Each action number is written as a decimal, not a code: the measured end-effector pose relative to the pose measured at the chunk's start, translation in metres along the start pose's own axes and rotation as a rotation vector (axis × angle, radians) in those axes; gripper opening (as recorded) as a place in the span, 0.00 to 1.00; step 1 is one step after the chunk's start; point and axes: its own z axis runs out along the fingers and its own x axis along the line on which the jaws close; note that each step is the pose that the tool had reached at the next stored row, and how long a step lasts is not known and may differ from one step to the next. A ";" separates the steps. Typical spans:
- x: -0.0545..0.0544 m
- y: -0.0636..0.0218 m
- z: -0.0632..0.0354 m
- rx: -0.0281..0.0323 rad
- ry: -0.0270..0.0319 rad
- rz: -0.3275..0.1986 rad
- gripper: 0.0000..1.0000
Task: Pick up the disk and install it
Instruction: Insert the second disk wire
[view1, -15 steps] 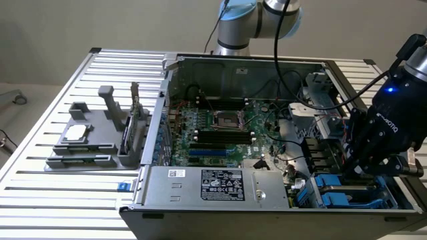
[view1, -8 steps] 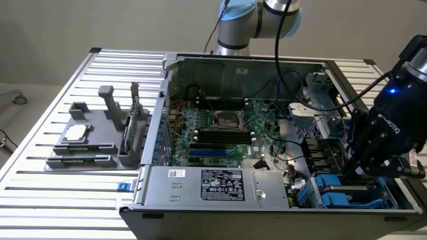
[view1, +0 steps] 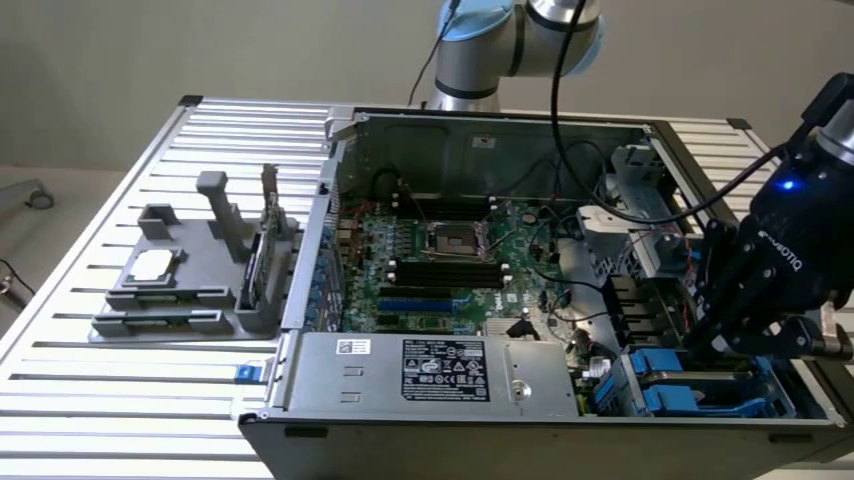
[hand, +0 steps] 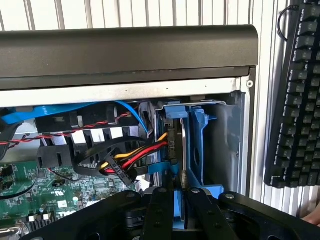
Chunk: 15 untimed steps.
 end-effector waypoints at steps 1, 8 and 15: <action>0.000 0.0000 0.0002 0.0001 0.0012 0.000 0.16; -0.001 0.0004 0.0017 0.0008 0.0116 -0.001 0.16; -0.002 0.0009 0.0009 0.0048 0.0176 -0.003 0.18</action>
